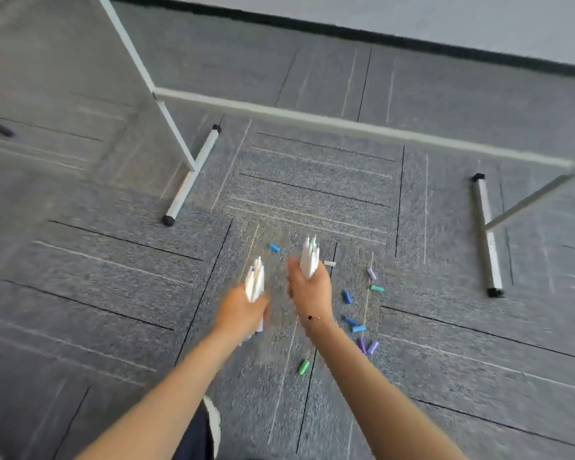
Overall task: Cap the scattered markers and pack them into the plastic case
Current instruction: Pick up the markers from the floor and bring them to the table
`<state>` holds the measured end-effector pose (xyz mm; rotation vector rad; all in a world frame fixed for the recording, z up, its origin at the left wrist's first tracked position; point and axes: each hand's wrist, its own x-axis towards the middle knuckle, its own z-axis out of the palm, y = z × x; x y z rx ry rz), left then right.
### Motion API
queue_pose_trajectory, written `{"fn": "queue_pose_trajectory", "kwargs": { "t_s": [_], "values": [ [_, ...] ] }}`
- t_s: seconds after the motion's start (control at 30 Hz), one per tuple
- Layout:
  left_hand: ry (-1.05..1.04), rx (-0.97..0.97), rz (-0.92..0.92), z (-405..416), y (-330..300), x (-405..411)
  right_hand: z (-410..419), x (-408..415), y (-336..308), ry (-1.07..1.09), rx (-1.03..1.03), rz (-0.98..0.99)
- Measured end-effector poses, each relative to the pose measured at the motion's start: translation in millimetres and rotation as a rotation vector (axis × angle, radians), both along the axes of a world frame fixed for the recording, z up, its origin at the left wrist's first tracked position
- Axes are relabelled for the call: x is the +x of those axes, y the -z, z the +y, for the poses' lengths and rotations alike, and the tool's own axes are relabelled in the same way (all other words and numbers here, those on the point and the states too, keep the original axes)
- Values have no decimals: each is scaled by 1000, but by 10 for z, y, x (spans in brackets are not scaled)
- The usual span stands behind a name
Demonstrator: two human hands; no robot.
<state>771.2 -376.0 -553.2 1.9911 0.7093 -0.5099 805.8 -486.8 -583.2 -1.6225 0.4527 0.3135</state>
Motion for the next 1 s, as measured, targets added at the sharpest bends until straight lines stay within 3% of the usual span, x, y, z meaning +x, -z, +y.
{"fn": "queue_pose_trajectory", "kwargs": {
  "t_s": [0.13,0.2,0.37,0.57,0.67,0.8,1.0],
  "values": [
    [12,-48,35,-174,-982,-203,-249,-8,-917,-58,-147,34],
    [42,-45,12,-271,-1497,-283,-418,-23,-1419,-201,-273,44],
    [112,197,-84,-367,-2746,-511,-675,-159,-2679,-521,-572,-95],
    [177,308,-195,-335,-4388,-1053,-621,-529,-4264,-557,-640,-319],
    [185,259,-271,-160,-5134,-1501,-434,-719,-4909,-555,-593,-400],
    [31,78,-361,484,-5900,-2214,147,-1123,-5653,-599,-529,-523],
    [-347,235,-401,2110,-6453,-3590,1700,-2043,-6241,-913,-601,-650]
  ]
}}
